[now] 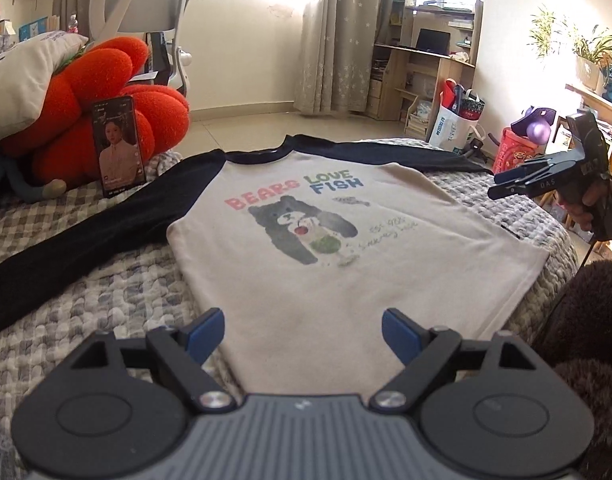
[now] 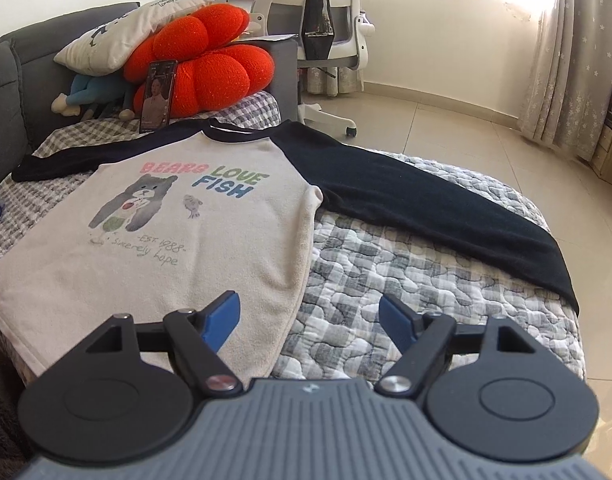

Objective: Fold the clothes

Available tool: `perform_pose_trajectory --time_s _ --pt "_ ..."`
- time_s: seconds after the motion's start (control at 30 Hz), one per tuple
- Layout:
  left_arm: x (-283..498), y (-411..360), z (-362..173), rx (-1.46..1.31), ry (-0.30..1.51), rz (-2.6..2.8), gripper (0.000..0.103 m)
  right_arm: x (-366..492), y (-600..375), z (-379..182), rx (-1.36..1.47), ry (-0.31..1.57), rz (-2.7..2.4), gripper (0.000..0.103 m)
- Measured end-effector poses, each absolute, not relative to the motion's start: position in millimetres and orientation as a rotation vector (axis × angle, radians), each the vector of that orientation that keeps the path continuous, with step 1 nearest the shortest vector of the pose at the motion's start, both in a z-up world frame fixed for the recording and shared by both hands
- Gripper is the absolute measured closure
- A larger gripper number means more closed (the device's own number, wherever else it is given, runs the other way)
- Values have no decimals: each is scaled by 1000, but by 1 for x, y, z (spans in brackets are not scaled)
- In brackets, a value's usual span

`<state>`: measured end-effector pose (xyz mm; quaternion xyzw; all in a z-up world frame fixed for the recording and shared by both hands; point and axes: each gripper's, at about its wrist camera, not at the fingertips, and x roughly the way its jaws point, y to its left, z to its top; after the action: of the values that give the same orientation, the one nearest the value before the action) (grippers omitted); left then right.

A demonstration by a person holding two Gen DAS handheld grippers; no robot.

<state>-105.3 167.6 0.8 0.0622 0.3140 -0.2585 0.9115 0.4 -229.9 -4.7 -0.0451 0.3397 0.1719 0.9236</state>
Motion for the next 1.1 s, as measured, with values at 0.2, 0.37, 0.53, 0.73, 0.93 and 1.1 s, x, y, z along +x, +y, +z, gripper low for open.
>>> perform_pose_trajectory --time_s 0.2,0.37,0.53,0.73,0.93,1.1 --pt "-64 126 17 184 646 -579 16 13 -247 -5 -25 745 320 23" --pt "-30 93 24 205 653 -598 16 31 -268 -6 75 784 278 23" --pt "8 54 22 246 670 -586 15 54 -295 -12 190 788 213 23" --pt "53 18 7 255 676 -590 15 84 -329 -28 396 796 114 23" --pt "105 -1 -25 204 693 -506 15 98 -354 -37 532 719 25 23" --pt "133 18 -50 106 709 -391 15 100 -358 -38 554 682 8 23"
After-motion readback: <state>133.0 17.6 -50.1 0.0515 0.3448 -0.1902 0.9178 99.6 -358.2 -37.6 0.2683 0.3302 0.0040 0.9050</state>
